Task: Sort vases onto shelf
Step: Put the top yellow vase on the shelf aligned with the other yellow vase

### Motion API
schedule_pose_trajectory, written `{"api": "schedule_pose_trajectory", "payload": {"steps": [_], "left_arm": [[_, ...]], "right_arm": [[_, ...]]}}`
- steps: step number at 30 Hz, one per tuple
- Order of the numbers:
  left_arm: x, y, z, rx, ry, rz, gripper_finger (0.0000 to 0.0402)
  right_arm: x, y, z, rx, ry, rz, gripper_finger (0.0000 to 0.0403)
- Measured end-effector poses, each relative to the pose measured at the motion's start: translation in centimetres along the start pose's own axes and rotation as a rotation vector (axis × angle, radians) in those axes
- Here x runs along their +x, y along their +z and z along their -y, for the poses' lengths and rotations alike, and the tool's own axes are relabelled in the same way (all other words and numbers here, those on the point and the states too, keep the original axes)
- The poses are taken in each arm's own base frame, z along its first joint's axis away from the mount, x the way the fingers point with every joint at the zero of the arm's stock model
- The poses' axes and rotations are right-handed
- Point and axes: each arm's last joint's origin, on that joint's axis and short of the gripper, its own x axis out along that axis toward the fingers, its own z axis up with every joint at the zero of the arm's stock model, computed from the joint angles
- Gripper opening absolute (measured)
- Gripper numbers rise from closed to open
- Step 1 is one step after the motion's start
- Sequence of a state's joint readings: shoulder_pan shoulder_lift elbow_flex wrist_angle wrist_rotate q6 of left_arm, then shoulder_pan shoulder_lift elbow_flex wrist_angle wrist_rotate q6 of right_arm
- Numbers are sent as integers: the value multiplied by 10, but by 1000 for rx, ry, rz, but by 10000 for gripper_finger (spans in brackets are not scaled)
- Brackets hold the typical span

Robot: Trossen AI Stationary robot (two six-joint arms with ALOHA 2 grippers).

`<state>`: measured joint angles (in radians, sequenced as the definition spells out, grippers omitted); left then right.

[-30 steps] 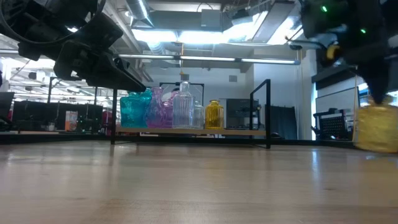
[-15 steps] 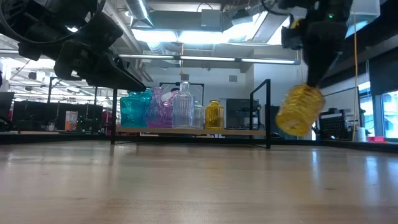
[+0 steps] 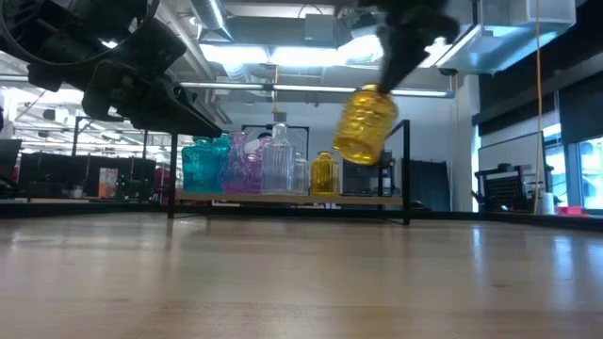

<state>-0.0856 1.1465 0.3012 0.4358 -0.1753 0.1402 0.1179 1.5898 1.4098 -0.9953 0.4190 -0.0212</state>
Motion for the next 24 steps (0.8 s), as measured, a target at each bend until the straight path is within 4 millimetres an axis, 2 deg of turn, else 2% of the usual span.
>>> {"api": "schedule_pose_trajectory", "payload": {"steps": [4,9,18,24], "left_arm": [[0,0,0,0,0,-2,119],[0,0,0,1,-1,-2,119],[0,0,0,1,0,-1,119],[0,0,0,1,0,-1,119]], "right_arm": [[13,19,11,-119,-92,-20,9],[38,32,36,-194,-175,-85,9],[100,37,81,-203,-249,-143,10],[120,34,102,-183,-273,-152,10]]}}
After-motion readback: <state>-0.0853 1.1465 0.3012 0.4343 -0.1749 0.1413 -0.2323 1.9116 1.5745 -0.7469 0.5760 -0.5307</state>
